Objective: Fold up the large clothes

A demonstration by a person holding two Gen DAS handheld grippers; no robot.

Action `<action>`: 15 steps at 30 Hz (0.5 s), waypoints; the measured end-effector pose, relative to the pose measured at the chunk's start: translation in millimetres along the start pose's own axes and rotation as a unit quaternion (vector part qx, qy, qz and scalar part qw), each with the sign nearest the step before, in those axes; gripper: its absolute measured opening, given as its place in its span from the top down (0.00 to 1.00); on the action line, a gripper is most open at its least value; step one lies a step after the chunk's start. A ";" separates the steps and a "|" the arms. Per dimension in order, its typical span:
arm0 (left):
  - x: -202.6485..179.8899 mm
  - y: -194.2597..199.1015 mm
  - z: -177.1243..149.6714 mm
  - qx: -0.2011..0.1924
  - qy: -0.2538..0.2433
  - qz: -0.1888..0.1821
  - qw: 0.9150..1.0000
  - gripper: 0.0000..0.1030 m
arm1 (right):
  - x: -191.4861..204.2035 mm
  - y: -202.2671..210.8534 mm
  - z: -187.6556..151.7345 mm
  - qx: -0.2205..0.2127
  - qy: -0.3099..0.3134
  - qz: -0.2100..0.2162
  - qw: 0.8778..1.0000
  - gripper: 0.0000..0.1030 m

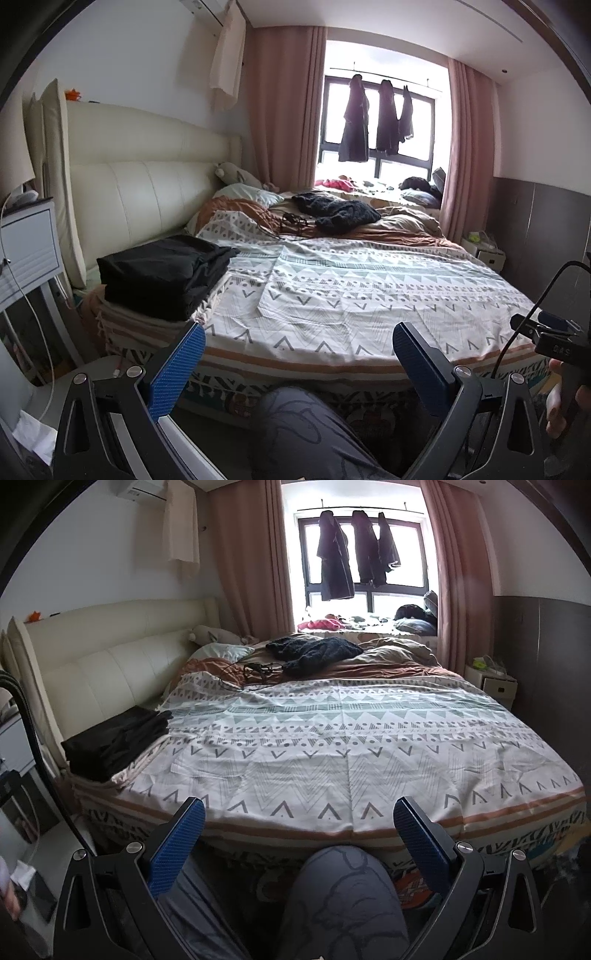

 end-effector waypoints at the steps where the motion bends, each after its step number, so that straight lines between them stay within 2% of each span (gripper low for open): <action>1: -1.2 0.5 -0.1 0.000 -0.003 0.002 1.000 0.01 | 0.7 -0.7 -0.1 0.001 0.001 0.000 1.000 0.01; 15: 1.2 3.3 -0.5 0.002 0.002 0.006 1.000 0.01 | 2.8 -1.0 -0.1 0.004 0.011 -0.006 1.000 0.01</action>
Point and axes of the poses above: each gripper's, at about its wrist camera, not at the fingertips, and y roughly against the way its jaws point, x to its left, z to its top, the point moved 2 cm from there along -y, roughly the way its jaws point, and after that the axes turned 11 degrees about -x, right-handed, at the moved point
